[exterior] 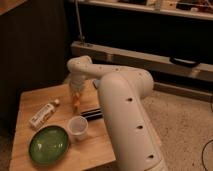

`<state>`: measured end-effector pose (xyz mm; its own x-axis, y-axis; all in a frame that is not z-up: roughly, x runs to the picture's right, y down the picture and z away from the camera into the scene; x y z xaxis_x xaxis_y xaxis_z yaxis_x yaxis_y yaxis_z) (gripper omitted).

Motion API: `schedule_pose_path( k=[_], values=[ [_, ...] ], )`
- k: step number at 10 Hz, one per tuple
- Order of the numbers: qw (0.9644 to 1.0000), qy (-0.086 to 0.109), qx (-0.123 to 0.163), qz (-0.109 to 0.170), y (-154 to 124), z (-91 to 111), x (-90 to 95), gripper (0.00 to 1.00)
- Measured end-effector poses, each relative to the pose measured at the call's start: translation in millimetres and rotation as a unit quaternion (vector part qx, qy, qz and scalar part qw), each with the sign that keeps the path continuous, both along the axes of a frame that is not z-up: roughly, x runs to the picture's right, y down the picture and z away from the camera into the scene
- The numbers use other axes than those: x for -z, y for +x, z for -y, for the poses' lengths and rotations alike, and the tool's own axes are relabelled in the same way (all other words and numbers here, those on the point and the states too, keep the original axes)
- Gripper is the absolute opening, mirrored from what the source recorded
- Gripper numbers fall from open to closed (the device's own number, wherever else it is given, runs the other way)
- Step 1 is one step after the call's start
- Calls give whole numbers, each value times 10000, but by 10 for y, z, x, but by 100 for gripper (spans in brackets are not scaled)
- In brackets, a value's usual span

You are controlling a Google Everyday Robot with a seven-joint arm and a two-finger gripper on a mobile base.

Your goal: Place the pepper in the ceramic bowl

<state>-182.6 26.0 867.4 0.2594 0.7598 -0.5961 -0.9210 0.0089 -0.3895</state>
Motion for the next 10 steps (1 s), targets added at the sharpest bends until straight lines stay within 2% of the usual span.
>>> schedule_pose_path(
  k=[2, 3, 4, 6, 7, 10],
  values=[
    [9997, 158, -21, 178, 80, 179, 422, 0],
    [9992, 272, -19, 292, 106, 249, 694, 0],
    [9984, 373, 41, 417, 85, 238, 957, 0],
    [9968, 488, 190, 602, -40, 67, 1365, 0],
    [9956, 523, 319, 706, -143, -126, 1604, 0],
    [9923, 447, 644, 956, -286, -569, 1942, 0]
  ],
)
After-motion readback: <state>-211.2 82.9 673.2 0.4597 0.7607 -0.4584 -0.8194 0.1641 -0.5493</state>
